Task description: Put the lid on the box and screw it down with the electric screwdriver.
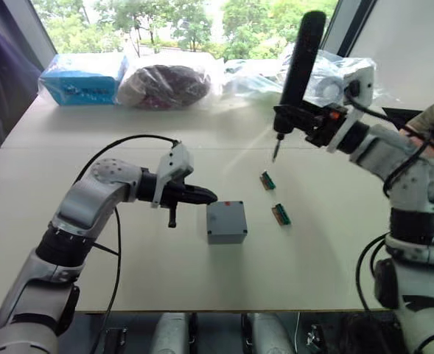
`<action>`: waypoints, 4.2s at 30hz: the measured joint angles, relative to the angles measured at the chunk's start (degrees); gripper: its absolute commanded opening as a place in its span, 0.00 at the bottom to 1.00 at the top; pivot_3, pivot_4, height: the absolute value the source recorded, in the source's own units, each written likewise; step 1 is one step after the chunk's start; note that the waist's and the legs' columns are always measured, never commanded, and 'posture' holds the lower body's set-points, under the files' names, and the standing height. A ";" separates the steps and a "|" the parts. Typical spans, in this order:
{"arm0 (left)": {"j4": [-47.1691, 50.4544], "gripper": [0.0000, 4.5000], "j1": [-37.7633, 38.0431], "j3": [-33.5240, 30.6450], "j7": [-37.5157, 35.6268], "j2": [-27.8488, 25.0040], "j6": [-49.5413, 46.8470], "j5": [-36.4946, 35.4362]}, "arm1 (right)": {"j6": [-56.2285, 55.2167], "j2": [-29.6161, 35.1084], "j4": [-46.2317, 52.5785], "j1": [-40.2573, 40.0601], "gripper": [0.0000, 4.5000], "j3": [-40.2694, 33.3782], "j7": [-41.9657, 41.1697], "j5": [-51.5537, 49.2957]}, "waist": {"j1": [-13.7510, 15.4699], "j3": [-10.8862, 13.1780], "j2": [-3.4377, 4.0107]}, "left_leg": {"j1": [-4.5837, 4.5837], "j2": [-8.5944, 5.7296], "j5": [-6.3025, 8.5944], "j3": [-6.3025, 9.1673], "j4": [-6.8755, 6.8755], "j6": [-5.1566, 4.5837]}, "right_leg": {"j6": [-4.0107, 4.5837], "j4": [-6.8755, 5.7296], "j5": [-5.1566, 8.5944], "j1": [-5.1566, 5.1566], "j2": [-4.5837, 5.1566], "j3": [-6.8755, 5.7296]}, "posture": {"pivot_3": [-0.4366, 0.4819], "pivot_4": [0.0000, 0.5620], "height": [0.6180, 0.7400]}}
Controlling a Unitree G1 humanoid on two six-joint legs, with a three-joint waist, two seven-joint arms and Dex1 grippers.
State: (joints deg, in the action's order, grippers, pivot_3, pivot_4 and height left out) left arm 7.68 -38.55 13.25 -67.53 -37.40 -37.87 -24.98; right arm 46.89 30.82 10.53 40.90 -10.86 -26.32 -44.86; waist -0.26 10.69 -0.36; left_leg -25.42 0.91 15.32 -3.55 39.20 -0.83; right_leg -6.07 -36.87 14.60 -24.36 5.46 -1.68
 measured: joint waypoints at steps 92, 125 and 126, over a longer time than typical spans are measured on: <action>-6.83 0.00 4.51 8.53 0.26 6.09 14.59 15.04 | -15.11 -14.02 15.81 -26.62 0.39 17.29 10.95 22.25 | 0.85 -3.73 -0.46 | 2.21 -0.04 0.38 0.34 -0.88 -0.46 | 0.80 1.03 0.46 2.01 0.55 -0.21 | 0.48 0.27 1.00; -6.83 0.00 4.38 8.31 0.21 6.87 15.95 15.04 | -10.34 -16.00 21.15 -26.30 0.39 12.99 8.51 15.20 | -0.36 -3.08 0.46 | 1.92 -0.16 0.31 0.28 -1.86 -0.34 | 0.87 1.71 0.42 1.67 0.71 -0.22 | 0.48 0.27 1.00; -6.83 0.00 4.38 8.31 0.21 6.88 15.94 15.04 | -11.07 -15.92 21.10 -26.65 0.39 13.19 8.27 15.61 | -0.37 -3.08 0.46 | 1.92 -0.17 0.31 0.28 -1.86 -0.34 | 0.88 1.72 0.42 1.68 0.71 -0.22 | 0.48 0.27 1.00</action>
State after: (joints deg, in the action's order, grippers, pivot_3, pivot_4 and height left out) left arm 0.85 -34.17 21.56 -67.32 -30.51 -21.93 -9.95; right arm 35.82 14.90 31.63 14.25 2.33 -18.06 -29.25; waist -0.62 7.61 0.10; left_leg -23.51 0.74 15.63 -3.27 37.34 -1.17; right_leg -5.19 -35.15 15.02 -22.68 6.18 -1.90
